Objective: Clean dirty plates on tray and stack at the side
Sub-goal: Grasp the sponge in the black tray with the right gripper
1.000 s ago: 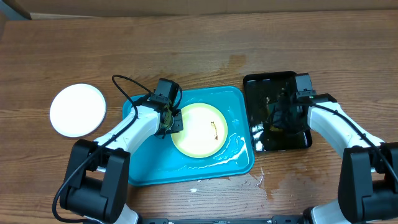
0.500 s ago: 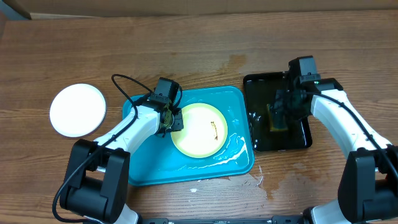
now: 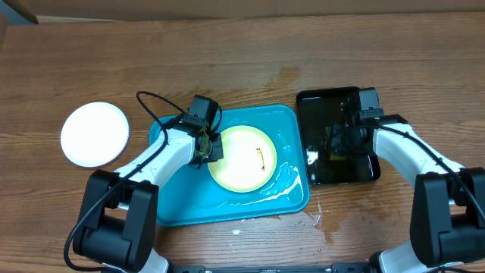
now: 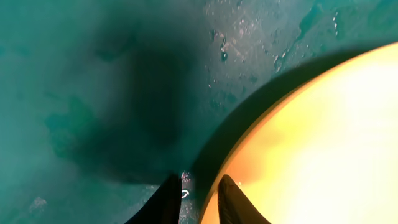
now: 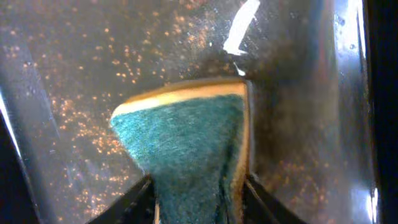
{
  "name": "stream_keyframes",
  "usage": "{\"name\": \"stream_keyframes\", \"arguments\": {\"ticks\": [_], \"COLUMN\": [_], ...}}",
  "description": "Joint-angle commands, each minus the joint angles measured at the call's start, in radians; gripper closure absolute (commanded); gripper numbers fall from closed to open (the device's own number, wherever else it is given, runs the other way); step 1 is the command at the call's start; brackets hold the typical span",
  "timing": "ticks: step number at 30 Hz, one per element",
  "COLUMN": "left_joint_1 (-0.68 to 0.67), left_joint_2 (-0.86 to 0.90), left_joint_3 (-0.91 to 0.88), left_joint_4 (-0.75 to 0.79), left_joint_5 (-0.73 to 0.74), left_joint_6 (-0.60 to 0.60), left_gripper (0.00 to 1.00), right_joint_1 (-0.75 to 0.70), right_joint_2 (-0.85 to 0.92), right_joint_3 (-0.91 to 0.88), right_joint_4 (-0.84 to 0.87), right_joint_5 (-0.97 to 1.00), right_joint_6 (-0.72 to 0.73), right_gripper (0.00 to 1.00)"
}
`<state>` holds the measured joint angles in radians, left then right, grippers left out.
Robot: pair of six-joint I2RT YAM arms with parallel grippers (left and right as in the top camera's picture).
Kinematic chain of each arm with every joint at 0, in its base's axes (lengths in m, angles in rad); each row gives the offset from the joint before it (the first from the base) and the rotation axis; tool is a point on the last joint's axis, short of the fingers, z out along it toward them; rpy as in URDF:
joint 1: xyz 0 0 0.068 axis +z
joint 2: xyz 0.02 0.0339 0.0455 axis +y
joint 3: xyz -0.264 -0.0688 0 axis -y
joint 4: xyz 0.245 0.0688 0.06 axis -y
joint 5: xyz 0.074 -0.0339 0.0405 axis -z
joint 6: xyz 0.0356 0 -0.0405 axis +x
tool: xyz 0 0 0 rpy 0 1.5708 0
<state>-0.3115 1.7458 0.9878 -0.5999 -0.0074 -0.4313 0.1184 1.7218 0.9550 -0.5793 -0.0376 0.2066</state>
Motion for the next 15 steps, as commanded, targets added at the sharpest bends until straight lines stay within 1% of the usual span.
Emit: {"name": "stream_keyframes", "arguments": {"ticks": [1,3,7,9,13,15], "left_joint_1": [0.003,0.003,0.003,0.003,0.003,0.003], "left_joint_2": [0.0,0.0,0.0,0.0,0.0,0.0], "left_joint_3": [-0.007,-0.007,-0.007,-0.007,-0.007,-0.007], "left_joint_4": [-0.005,-0.005,-0.004,-0.005,-0.005,-0.004], "left_joint_5": [0.013,0.013,0.013,0.017,0.027,0.027], "left_joint_6": [0.016,0.016,0.016,0.016,0.016,0.016], "left_gripper": [0.77,0.78,0.78,0.78,0.78,0.78], "right_joint_1": [0.0,0.0,0.0,0.0,0.0,0.0], "right_joint_2": [-0.001,-0.001,-0.001,-0.001,0.005,0.012], "right_joint_3": [-0.001,-0.001,-0.001,-0.001,-0.003,-0.003], "right_joint_4": [0.007,0.01,0.019,0.018,0.018,0.018], "right_joint_5": [0.01,0.01,-0.02,-0.024,-0.023,-0.023], "right_joint_6": [-0.001,-0.001,-0.001,-0.001,-0.001,-0.001], "right_gripper": [0.59,0.55,0.55,0.52,0.52,0.53]}}
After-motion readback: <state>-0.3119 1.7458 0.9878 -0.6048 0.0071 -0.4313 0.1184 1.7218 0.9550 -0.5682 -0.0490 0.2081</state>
